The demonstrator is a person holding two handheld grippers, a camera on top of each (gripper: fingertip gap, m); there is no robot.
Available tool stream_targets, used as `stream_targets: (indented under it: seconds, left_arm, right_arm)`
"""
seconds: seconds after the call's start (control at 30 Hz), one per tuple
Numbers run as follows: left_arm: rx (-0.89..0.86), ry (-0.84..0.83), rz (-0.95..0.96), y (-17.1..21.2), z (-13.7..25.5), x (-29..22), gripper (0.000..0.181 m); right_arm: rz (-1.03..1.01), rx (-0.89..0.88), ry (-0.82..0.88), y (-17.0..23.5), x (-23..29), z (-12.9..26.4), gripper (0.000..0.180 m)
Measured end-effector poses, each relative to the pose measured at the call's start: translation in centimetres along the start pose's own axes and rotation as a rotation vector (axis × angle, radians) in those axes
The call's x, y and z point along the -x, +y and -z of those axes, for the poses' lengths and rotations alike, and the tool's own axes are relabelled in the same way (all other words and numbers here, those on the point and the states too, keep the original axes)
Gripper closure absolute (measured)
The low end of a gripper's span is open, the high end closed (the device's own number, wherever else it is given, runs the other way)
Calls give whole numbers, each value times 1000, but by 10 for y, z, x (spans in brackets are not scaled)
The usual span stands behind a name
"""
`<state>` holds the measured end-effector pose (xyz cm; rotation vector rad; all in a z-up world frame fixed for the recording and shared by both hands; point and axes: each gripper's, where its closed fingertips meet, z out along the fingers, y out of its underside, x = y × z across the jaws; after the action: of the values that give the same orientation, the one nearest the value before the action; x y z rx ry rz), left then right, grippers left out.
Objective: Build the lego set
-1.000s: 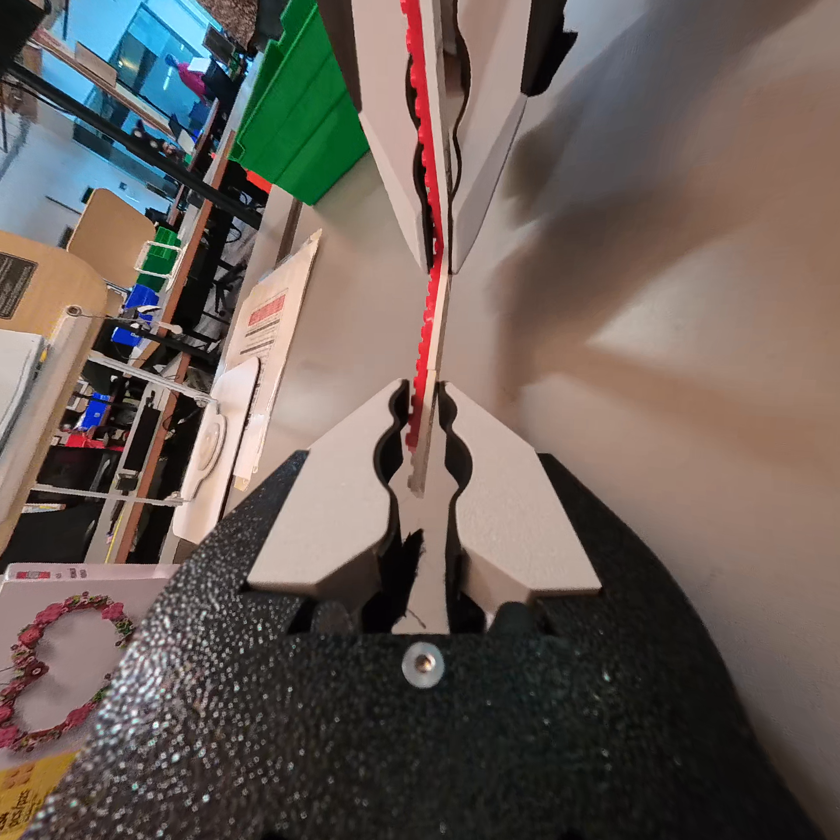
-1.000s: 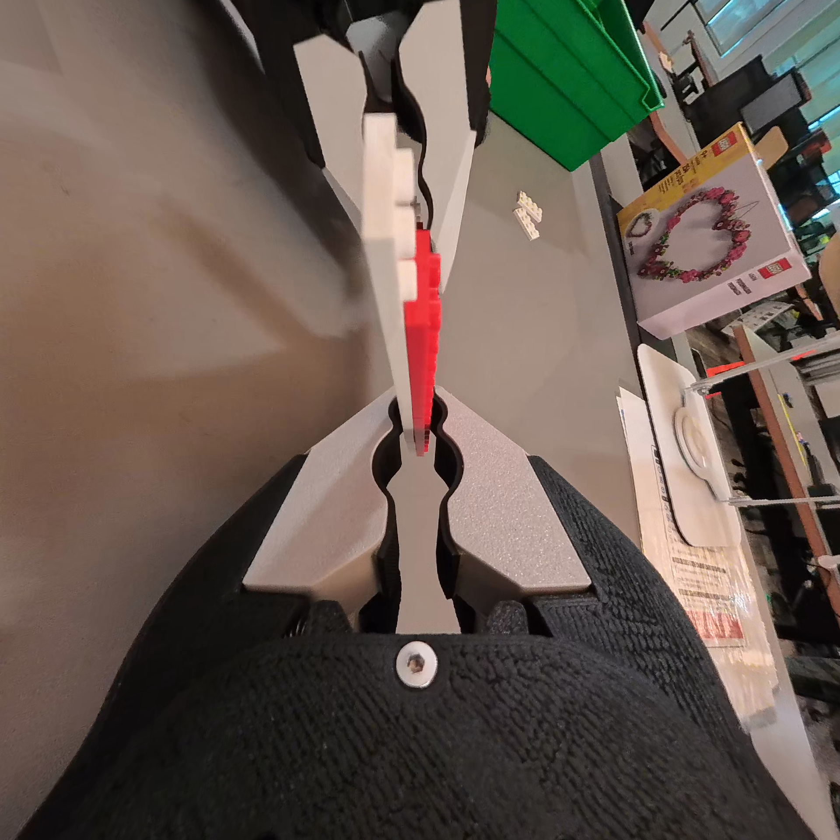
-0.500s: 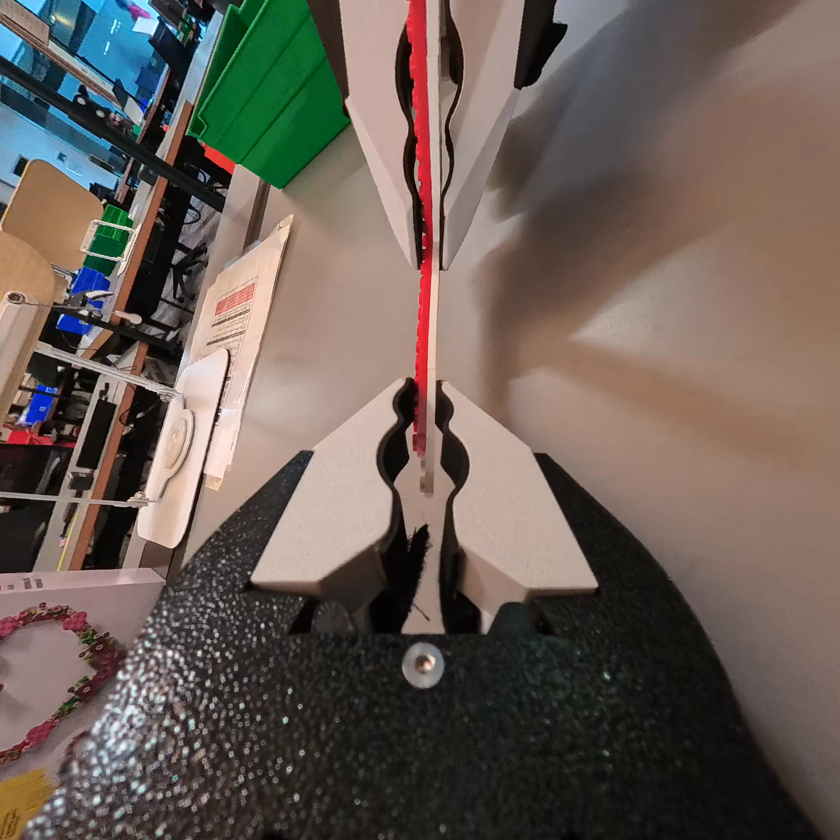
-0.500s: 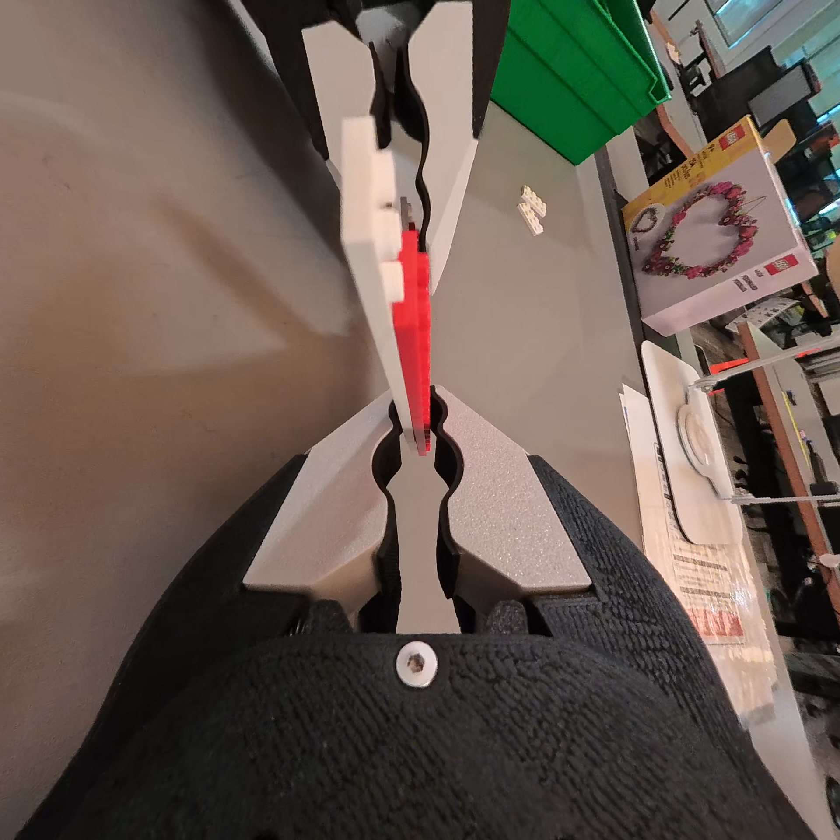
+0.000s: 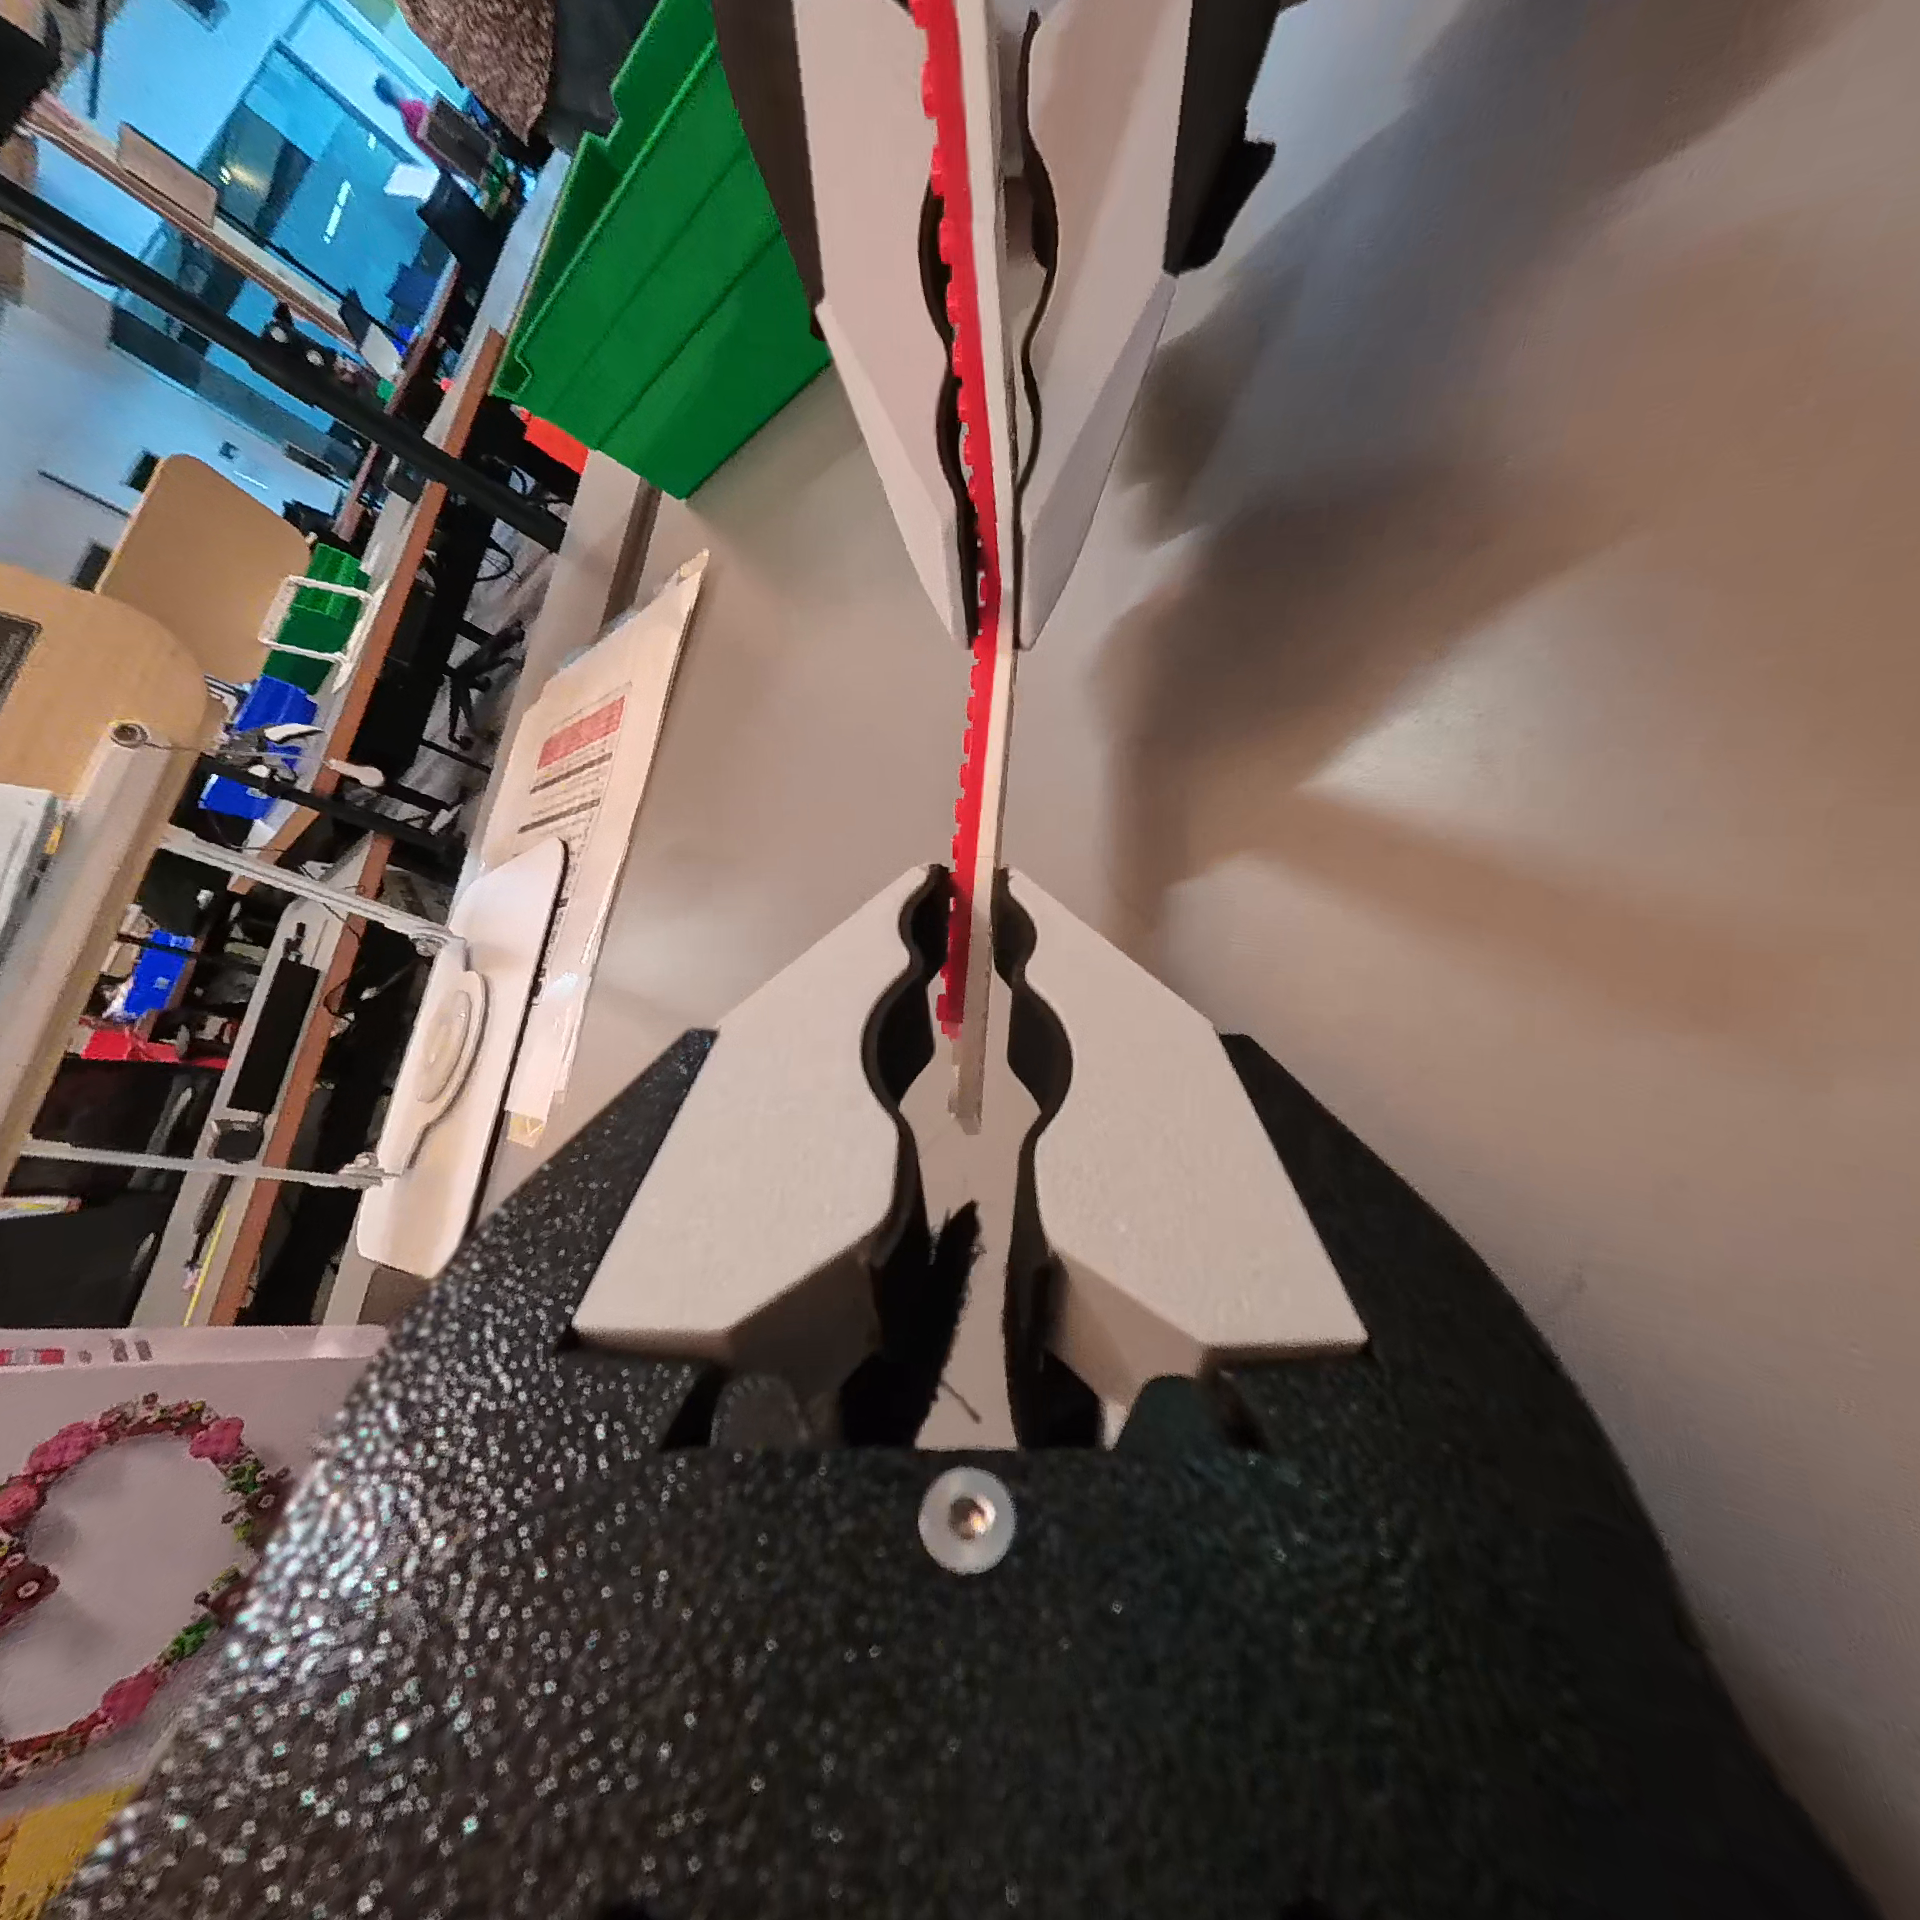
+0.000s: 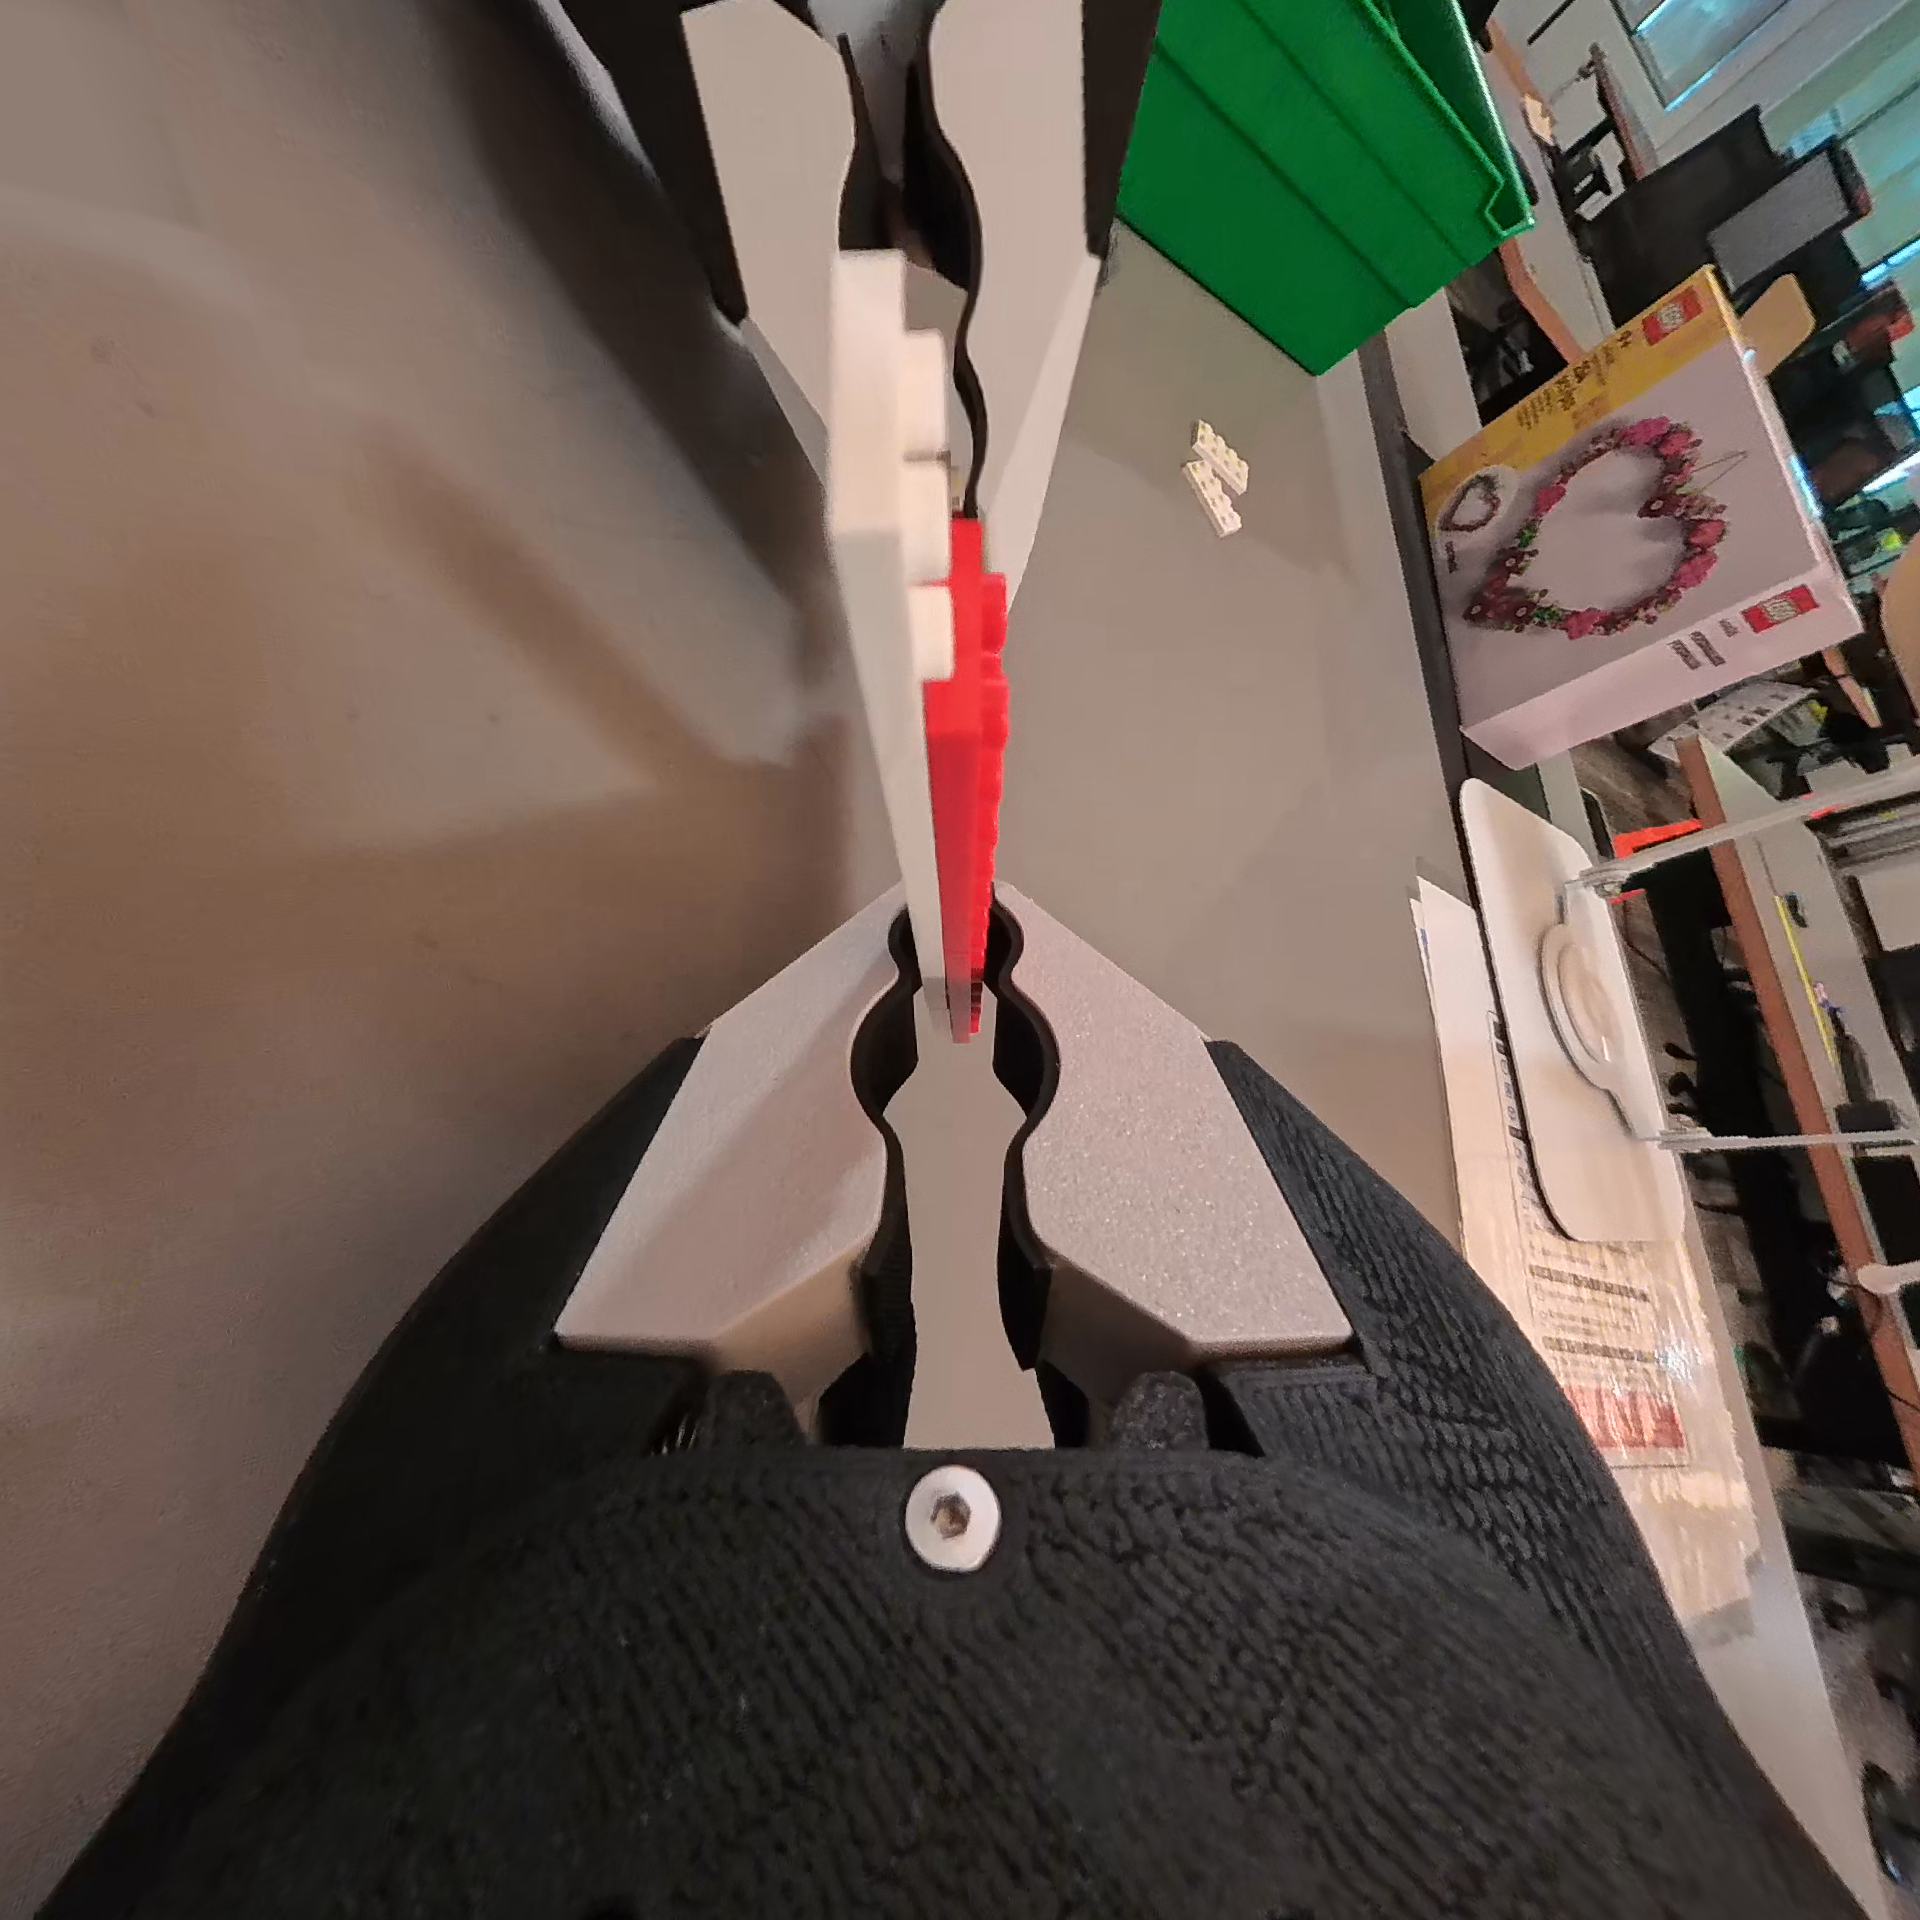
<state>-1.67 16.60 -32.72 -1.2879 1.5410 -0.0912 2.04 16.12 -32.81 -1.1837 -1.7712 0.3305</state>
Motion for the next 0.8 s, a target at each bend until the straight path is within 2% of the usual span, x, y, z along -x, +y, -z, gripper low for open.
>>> stream_targets:
  seconds: [0.03, 0.2, 0.3, 0.37, 0.4, 0.47, 0.57, 0.8]
  left_arm:
    - [7, 3, 3, 0, 0, 1, 175]
    - [13, 6, 12, 1, -2, 0, 175]
    - [-18, -52, 87, 0, -3, 6, 171]
    - [-4, -46, 85, 2, -1, 6, 130]
    - [5, -49, 57, 4, 0, 6, 132]
    - [-5, -102, -2, 6, 4, 12, 153]
    - [-23, -161, -46, 6, 7, 19, 171]
    - [59, -203, -129, 20, 3, 22, 174]
  right_arm:
    - [-1, 1, 2, 0, 0, 0, 173]
    - [6, 4, 9, 2, -1, 0, 174]
    - [46, -10, 59, 3, -6, -1, 174]
    - [92, -34, 108, 2, -11, -1, 174]
    - [117, -48, 136, 1, -13, 0, 173]
    - [164, -76, 197, -1, -20, 4, 173]
    - [210, -99, 237, -2, -22, 6, 173]
    - [229, -93, 284, 4, -24, -3, 170]
